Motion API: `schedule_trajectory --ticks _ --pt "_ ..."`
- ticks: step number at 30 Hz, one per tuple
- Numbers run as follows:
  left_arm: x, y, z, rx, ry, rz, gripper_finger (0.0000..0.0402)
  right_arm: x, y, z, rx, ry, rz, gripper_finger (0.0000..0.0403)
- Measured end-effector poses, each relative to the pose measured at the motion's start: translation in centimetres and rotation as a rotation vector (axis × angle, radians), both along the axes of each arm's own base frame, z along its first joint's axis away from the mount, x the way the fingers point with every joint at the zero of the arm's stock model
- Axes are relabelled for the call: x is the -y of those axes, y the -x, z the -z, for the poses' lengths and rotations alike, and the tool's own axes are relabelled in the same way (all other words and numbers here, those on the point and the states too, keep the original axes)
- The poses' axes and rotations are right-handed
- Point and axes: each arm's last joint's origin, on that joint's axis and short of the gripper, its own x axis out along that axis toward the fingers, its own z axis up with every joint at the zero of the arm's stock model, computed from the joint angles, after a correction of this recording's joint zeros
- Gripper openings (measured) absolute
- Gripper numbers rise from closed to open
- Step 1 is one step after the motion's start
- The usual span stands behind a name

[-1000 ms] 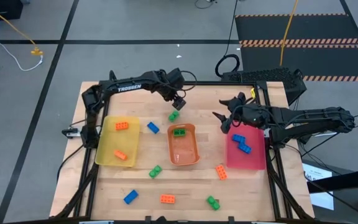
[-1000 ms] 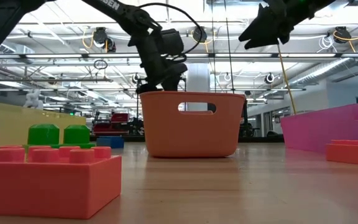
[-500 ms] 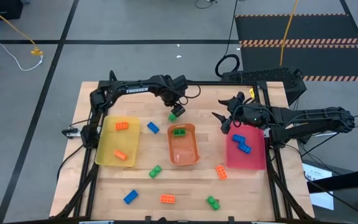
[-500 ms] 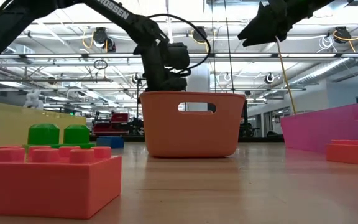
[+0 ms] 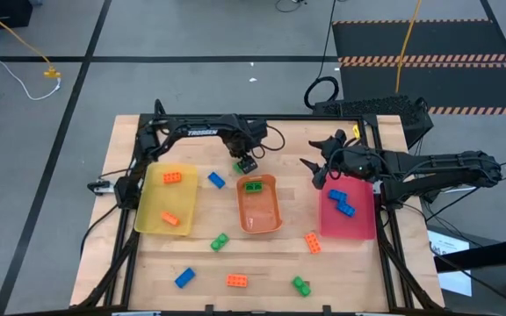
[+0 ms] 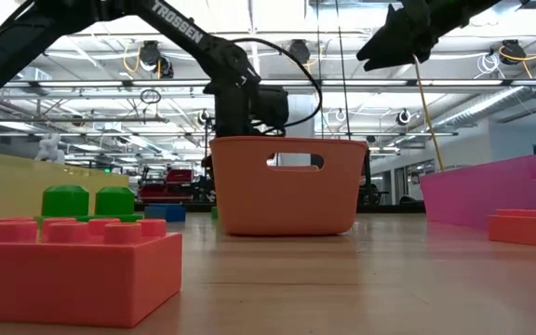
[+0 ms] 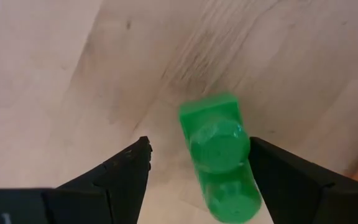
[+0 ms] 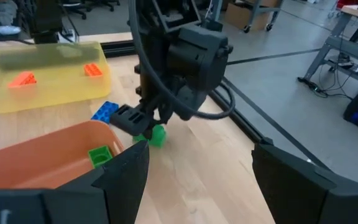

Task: Sort & place blocks by color
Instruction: Put the green game piece into the orange bin

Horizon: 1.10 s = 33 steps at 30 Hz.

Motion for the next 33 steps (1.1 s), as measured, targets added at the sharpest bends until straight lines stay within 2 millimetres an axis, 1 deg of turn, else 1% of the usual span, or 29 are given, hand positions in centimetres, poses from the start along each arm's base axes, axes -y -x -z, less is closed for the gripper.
schedule_trajectory --ticks 3,5,9,14,19,25,28,33 --pt "0.0 0.0 -0.1 -0.009 -0.024 0.018 0.0269 0.0 0.0 0.0 0.001 -0.001 0.001 0.0270" --pt "-0.1 0.1 0.0 -0.043 -0.078 0.031 0.0269 0.0 0.0 0.0 -0.003 -0.001 0.001 0.0270" --pt "-0.9 1.1 0.0 -0.140 -0.134 0.028 0.0269 0.0 0.0 0.1 -0.007 -0.002 0.001 0.0270" --pt "-1.9 1.8 0.0 -0.156 -0.129 -0.001 0.0269 0.0 0.0 0.1 -0.011 -0.007 0.003 0.0270" --pt "-2.6 2.6 0.0 -0.192 -0.110 -0.013 0.0269 0.0 0.1 0.2 -0.019 -0.011 0.005 0.0270" --pt "-2.5 2.4 0.1 -0.160 -0.067 0.035 0.0269 0.0 0.1 0.3 -0.021 -0.017 0.008 0.0270" --pt "-2.4 2.4 0.6 -0.174 -0.056 0.054 0.0269 0.0 0.1 0.3 -0.024 -0.021 0.009 0.0270" --pt "-2.6 2.3 1.9 -0.201 -0.031 0.058 0.0269 0.0 0.2 0.4 -0.039 -0.024 0.011 0.0270"
